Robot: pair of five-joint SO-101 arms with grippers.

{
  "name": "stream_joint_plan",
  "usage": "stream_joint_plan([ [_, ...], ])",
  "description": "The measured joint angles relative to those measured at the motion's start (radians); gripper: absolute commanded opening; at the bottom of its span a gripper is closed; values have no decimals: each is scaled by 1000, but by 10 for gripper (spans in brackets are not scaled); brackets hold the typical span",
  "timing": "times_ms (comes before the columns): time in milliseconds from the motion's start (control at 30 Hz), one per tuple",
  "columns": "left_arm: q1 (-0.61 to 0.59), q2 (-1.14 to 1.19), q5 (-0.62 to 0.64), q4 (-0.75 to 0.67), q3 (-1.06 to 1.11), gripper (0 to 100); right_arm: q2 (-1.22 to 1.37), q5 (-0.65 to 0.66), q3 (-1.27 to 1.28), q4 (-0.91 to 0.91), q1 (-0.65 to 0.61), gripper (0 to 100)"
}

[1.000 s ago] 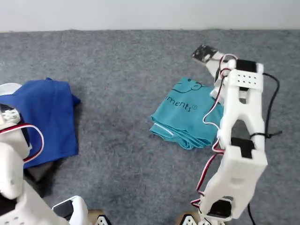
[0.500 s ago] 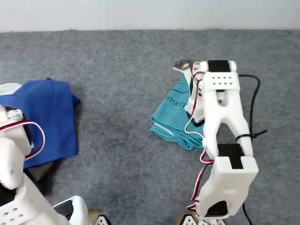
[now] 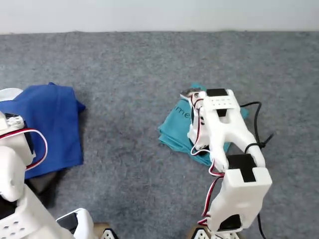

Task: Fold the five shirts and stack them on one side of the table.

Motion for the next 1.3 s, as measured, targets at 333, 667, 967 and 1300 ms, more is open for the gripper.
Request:
stream_joint_plan([
  [333,0,0,0,0,0,14,0,-51,-373,273,-18,9],
  [667,0,0,0,0,0,14,0,-457,-574,272,23,246],
  [967,0,0,0,0,0,14,189,-833,-580,233,69,464],
  [1300,0,0,-20,0,0,14,414,-879,-585,2,75,434],
])
